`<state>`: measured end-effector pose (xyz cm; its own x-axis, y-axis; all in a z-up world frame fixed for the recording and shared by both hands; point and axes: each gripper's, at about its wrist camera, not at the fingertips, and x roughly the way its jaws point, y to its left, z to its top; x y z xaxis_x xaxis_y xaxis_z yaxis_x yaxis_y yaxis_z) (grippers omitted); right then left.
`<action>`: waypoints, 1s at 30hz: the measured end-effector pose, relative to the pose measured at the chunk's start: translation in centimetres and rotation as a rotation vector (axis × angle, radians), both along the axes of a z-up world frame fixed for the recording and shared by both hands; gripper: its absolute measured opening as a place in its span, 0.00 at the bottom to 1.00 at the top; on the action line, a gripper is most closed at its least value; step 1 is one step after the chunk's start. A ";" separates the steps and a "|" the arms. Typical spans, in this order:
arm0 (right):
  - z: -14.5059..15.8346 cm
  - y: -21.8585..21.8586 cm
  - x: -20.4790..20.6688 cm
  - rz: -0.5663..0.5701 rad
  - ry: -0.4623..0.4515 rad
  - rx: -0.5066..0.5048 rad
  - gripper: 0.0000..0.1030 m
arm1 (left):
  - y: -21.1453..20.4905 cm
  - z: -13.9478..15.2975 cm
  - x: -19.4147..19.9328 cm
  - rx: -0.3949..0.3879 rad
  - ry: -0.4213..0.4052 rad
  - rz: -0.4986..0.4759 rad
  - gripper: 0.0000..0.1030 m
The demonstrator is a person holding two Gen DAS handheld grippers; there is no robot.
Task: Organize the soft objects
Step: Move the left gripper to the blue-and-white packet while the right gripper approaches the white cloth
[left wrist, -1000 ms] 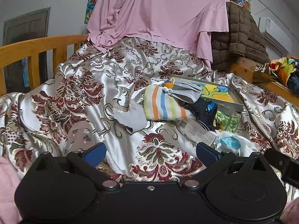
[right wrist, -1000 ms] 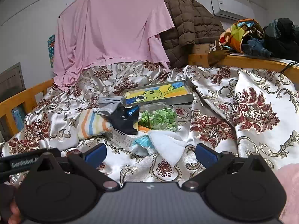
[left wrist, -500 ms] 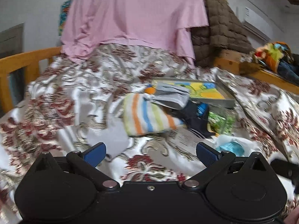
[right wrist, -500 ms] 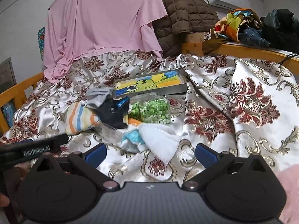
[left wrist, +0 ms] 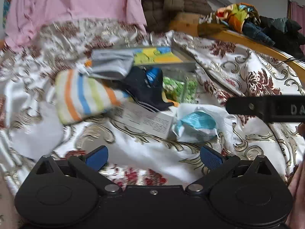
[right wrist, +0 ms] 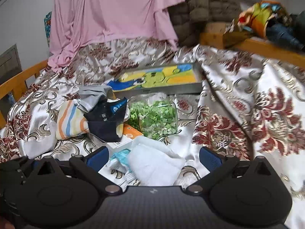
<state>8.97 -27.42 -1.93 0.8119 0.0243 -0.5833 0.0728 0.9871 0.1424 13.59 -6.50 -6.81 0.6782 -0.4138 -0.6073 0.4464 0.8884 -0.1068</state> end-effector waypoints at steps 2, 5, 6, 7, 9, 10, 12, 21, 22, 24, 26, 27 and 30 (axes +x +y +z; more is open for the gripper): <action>-0.2 -1.1 1.5 0.007 0.036 0.046 1.00 | -0.4 -0.1 0.7 -0.008 0.022 0.002 0.99; -0.6 -2.5 3.4 0.039 0.074 0.100 1.00 | -0.9 -0.4 1.6 -0.036 0.046 0.019 0.99; -0.7 -2.9 3.9 0.047 0.084 0.101 1.00 | -0.9 -0.5 2.0 -0.051 0.062 0.028 0.99; -0.8 -3.1 4.4 0.057 0.093 0.099 1.00 | -0.9 -0.7 2.4 -0.069 0.083 0.035 0.99; -1.1 -3.6 5.3 0.090 0.110 0.106 1.00 | -0.9 -1.0 3.3 -0.106 0.125 0.046 0.99; -1.3 -3.9 5.7 0.107 0.116 0.111 1.00 | -0.8 -1.2 3.6 -0.129 0.143 0.043 0.99; -1.6 -4.2 6.6 0.137 0.135 0.127 1.00 | -0.7 -1.4 4.0 -0.178 0.170 0.011 0.99; -2.7 -4.7 8.1 0.177 0.156 0.138 0.94 | -1.0 -2.9 6.0 -0.436 0.300 -0.090 0.98; -2.8 -4.7 8.2 0.183 0.158 0.128 0.93 | -1.0 -3.1 6.3 -0.468 0.317 -0.089 0.98; -2.9 -4.5 8.3 0.192 0.166 0.114 0.91 | -1.1 -3.6 6.9 -0.512 0.352 -0.081 0.98; -3.0 -4.4 8.4 0.200 0.174 0.094 0.91 | -1.1 -4.0 7.3 -0.537 0.376 -0.070 0.98; -3.1 -4.4 8.5 0.203 0.179 0.082 0.90 | -1.0 -4.1 7.4 -0.550 0.383 -0.063 0.98; -3.2 -4.4 8.6 0.213 0.185 0.064 0.87 | -0.9 -4.4 7.7 -0.576 0.398 -0.049 0.98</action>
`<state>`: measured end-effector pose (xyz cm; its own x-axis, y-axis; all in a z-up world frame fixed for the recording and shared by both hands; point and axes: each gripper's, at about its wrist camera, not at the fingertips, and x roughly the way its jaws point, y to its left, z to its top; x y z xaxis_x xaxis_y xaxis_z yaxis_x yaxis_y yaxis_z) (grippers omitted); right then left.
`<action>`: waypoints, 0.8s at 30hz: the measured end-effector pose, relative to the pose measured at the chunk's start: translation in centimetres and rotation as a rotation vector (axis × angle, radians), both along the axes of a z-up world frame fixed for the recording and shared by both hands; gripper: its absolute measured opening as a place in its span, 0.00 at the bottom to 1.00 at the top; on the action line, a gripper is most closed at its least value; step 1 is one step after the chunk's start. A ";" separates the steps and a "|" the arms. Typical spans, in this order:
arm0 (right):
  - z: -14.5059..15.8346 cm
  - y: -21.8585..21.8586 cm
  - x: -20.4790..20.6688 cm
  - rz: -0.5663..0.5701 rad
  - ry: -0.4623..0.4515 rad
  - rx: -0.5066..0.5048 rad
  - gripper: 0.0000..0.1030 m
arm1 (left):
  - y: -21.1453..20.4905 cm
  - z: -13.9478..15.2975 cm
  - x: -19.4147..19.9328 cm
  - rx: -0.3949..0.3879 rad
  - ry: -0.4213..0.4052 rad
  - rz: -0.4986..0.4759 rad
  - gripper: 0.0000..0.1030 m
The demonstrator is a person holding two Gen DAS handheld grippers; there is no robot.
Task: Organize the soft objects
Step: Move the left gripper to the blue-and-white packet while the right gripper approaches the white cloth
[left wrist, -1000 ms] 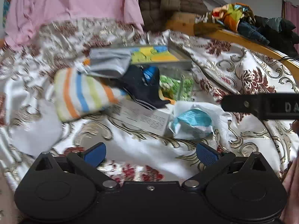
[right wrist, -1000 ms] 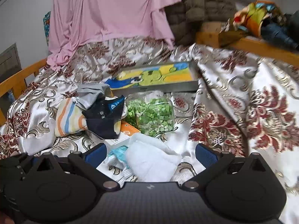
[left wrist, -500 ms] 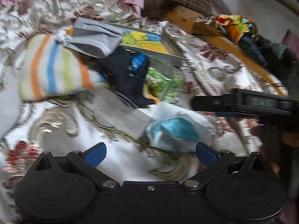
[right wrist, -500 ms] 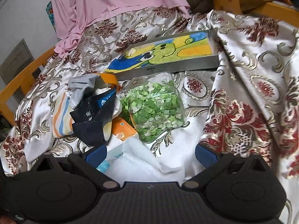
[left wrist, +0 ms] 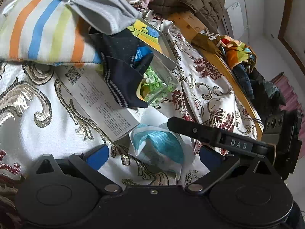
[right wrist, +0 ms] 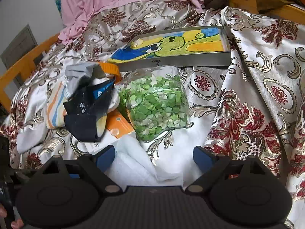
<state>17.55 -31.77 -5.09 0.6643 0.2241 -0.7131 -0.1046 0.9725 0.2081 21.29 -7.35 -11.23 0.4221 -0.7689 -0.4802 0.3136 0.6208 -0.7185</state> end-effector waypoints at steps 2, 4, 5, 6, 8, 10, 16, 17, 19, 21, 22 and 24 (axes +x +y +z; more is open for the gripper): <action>-0.1 0.0 -0.1 0.001 0.004 -0.003 0.86 | -0.1 -0.1 0.2 0.001 0.008 -0.002 0.96; -0.2 0.1 -0.1 0.009 0.009 -0.001 0.84 | -0.2 -0.3 0.3 -0.006 0.020 -0.010 0.94; -0.2 0.2 -0.1 0.014 0.013 -0.001 0.82 | -0.4 -0.3 0.4 -0.011 0.029 -0.017 0.93; -0.3 0.2 -0.1 0.019 0.016 0.000 0.82 | -0.6 -0.4 0.4 -0.015 0.036 -0.024 0.91; -0.4 0.2 0.0 0.026 0.027 0.009 0.81 | -0.8 -0.6 0.4 -0.026 0.037 -0.032 0.89; -0.5 0.2 0.1 0.030 0.038 0.025 0.81 | -0.7 -0.9 0.3 -0.041 0.026 -0.037 0.89; -0.9 0.1 0.2 0.015 0.064 0.036 0.81 | 0.1 -1.8 0.0 -0.084 0.004 -0.034 0.85; -0.9 0.0 0.2 0.011 0.068 0.033 0.81 | 0.1 -1.9 0.0 -0.083 0.001 -0.034 0.85; -0.9 0.0 0.2 -0.002 0.075 0.016 0.81 | 0.1 -1.9 -0.1 -0.080 -0.007 -0.031 0.83; -1.0 0.0 0.1 -0.004 0.085 0.000 0.81 | 0.2 -2.0 -0.1 -0.082 -0.007 -0.018 0.77; -1.1 0.0 0.2 0.000 0.093 -0.002 0.81 | 0.4 -2.2 -0.1 -0.090 0.000 -0.007 0.75; -1.3 0.3 0.2 0.010 0.102 -0.009 0.79 | 1.0 -2.5 0.0 -0.112 0.020 0.013 0.69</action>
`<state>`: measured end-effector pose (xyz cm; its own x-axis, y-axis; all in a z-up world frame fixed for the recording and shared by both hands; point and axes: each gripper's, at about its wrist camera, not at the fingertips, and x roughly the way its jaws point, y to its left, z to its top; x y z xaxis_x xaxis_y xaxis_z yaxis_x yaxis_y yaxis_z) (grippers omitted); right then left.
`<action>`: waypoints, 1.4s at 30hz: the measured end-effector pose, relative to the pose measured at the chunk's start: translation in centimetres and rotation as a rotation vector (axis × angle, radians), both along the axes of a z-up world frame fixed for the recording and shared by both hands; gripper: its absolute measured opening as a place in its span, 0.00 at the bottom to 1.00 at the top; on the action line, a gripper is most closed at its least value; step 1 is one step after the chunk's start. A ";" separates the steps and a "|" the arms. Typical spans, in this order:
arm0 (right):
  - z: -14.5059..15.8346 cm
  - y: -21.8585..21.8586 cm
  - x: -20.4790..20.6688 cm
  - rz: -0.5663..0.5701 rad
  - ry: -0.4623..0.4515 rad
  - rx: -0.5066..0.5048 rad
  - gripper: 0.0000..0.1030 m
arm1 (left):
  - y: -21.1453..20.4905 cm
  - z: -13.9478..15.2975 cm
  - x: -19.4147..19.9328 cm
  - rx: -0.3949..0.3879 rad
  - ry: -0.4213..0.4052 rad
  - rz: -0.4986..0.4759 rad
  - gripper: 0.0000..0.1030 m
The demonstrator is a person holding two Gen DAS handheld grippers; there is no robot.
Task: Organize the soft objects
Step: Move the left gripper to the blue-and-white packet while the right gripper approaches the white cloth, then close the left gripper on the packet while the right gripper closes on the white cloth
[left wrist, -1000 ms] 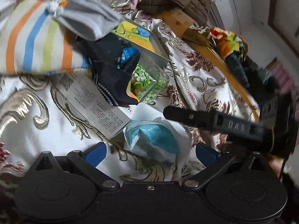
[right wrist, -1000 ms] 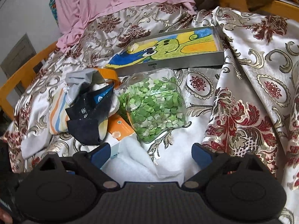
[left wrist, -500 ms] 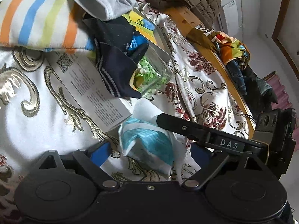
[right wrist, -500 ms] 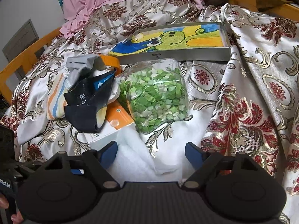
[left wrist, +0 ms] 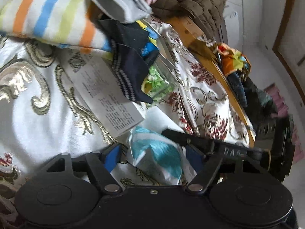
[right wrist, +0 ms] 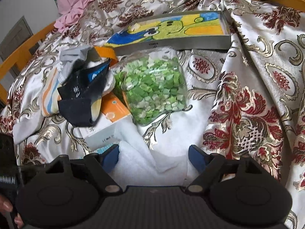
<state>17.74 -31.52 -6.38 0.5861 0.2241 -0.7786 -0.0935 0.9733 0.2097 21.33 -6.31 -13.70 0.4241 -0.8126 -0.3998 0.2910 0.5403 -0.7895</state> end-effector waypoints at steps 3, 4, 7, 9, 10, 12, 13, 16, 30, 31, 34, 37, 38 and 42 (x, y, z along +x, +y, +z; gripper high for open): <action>-0.1 0.3 -0.1 0.016 0.005 -0.004 0.74 | 0.3 -0.3 0.2 -0.019 0.017 0.012 0.65; -0.2 0.4 -0.1 0.021 0.008 -0.007 0.73 | 0.2 -0.3 0.2 -0.017 0.015 0.011 0.64; -0.3 0.7 -0.1 0.033 0.016 -0.016 0.66 | 0.0 -0.4 0.1 -0.009 0.010 -0.001 0.60; -0.4 0.8 -0.1 0.038 0.021 -0.018 0.62 | -0.1 -0.4 0.1 -0.007 0.009 -0.005 0.59; -0.4 0.8 -0.1 0.038 0.025 -0.021 0.62 | -0.2 -0.4 0.1 -0.003 0.007 -0.007 0.59; -0.6 0.8 0.0 0.036 0.034 -0.030 0.55 | -0.3 -0.5 0.1 0.002 0.003 -0.008 0.59; -0.6 0.9 0.0 0.035 0.039 -0.036 0.53 | -0.3 -0.5 0.1 0.003 0.001 -0.009 0.59; -0.8 1.1 0.0 0.036 0.045 -0.050 0.41 | -0.5 -0.4 0.0 0.009 -0.007 -0.008 0.58; 0.1 0.8 -0.8 0.008 -0.027 -0.055 0.21 | -0.8 -0.6 -0.4 0.040 -0.024 0.000 0.38; 0.1 0.8 -0.8 0.006 -0.034 -0.053 0.21 | -0.8 -0.6 -0.4 0.041 -0.024 0.000 0.38; 0.3 0.6 -0.9 -0.003 -0.052 -0.040 0.21 | -0.6 -0.7 -0.4 0.036 -0.021 0.013 0.33; 0.5 0.5 -1.0 -0.002 -0.076 -0.030 0.20 | -0.4 -0.3 -1.1 0.051 -0.046 0.028 0.32; 0.6 0.5 -1.2 -0.001 -0.087 -0.027 0.20 | -0.2 0.0 -1.4 0.057 -0.058 0.033 0.31; 1.6 0.4 -2.0 0.001 -0.154 -0.014 0.20 | 0.3 1.2 -2.7 0.063 -0.105 0.063 0.30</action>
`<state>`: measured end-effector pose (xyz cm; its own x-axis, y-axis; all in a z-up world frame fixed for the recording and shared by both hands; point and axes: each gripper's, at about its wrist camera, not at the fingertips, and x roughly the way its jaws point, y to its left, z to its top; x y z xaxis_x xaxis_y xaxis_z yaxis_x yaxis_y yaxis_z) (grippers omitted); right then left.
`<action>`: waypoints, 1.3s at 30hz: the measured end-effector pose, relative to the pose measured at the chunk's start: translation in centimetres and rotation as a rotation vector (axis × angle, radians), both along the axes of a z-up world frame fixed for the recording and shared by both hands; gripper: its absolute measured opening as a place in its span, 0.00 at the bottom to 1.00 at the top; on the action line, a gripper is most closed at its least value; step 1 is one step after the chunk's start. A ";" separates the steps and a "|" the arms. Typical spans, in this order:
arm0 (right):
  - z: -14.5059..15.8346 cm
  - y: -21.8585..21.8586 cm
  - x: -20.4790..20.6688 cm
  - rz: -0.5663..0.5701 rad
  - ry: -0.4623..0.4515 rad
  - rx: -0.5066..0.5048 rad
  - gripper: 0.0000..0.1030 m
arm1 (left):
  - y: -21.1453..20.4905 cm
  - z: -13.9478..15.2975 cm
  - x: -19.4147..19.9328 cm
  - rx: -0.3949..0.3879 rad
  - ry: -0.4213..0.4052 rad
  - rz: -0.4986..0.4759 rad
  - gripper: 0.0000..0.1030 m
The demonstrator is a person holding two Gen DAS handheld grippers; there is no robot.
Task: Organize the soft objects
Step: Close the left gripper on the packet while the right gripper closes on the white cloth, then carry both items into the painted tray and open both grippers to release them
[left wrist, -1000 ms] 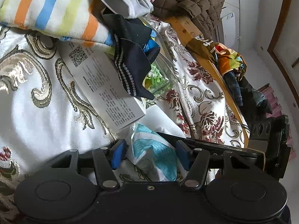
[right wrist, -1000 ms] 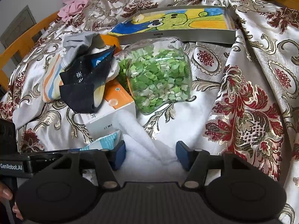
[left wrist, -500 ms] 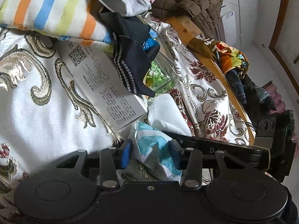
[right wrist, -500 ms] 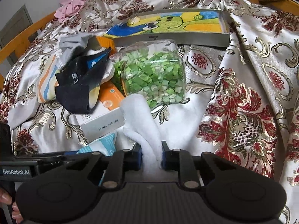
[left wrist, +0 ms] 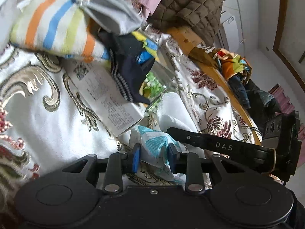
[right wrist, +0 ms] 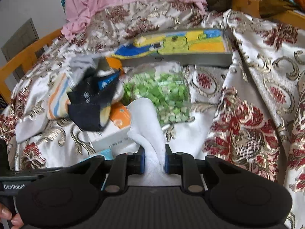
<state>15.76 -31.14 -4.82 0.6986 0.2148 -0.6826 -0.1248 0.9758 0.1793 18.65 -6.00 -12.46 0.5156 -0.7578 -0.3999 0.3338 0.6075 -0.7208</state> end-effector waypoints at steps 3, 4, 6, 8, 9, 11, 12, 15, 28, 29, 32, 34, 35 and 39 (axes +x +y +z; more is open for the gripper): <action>0.7 -0.1 -0.4 -0.006 -0.048 0.012 0.20 | -0.2 1.1 -0.6 0.020 -0.034 0.002 0.30; 0.9 -0.1 -0.5 -0.011 -0.060 0.011 0.20 | -0.4 1.4 -0.8 0.026 -0.045 0.001 0.30; 1.2 -0.3 -0.7 -0.027 -0.084 0.012 0.20 | -0.6 2.1 -1.0 0.026 -0.055 0.007 0.29; 1.6 -0.6 -0.9 -0.051 -0.113 0.016 0.20 | -0.7 2.7 -1.2 0.012 -0.061 0.009 0.29; 1.9 -0.8 -1.1 -0.063 -0.129 0.021 0.20 | -0.8 3.1 -1.4 0.010 -0.071 0.011 0.29; 2.3 -1.3 -1.3 -0.087 -0.157 0.028 0.20 | -0.9 3.8 -1.7 0.008 -0.091 0.017 0.29; 2.6 -1.4 -1.5 -0.099 -0.165 0.029 0.20 | -0.9 4.3 -1.8 0.006 -0.101 0.025 0.29; 3.8 -1.7 -2.1 -0.127 -0.189 0.040 0.20 | -0.9 5.7 -1.7 0.003 -0.130 0.051 0.29; 8.3 -4.7 5.3 -0.190 -0.354 0.051 0.20 | -4.0 12.5 7.8 0.022 -0.262 0.116 0.29; 8.7 -5.2 6.6 -0.209 -0.368 0.061 0.20 | -4.2 12.8 8.9 0.017 -0.263 0.128 0.29; 8.8 -6.3 9.9 -0.258 -0.396 0.111 0.20 | -4.9 13.5 12.5 0.028 -0.271 0.159 0.29; 8.2 -7.0 12.2 -0.275 -0.396 0.147 0.20 | -5.5 13.7 15.1 0.061 -0.280 0.173 0.29; 7.7 -7.5 13.2 -0.277 -0.392 0.158 0.20 | -5.8 13.7 16.2 0.073 -0.279 0.175 0.30; 5.5 -8.5 16.5 -0.282 -0.390 0.161 0.20 | -6.7 12.9 20.7 0.119 -0.261 0.191 0.30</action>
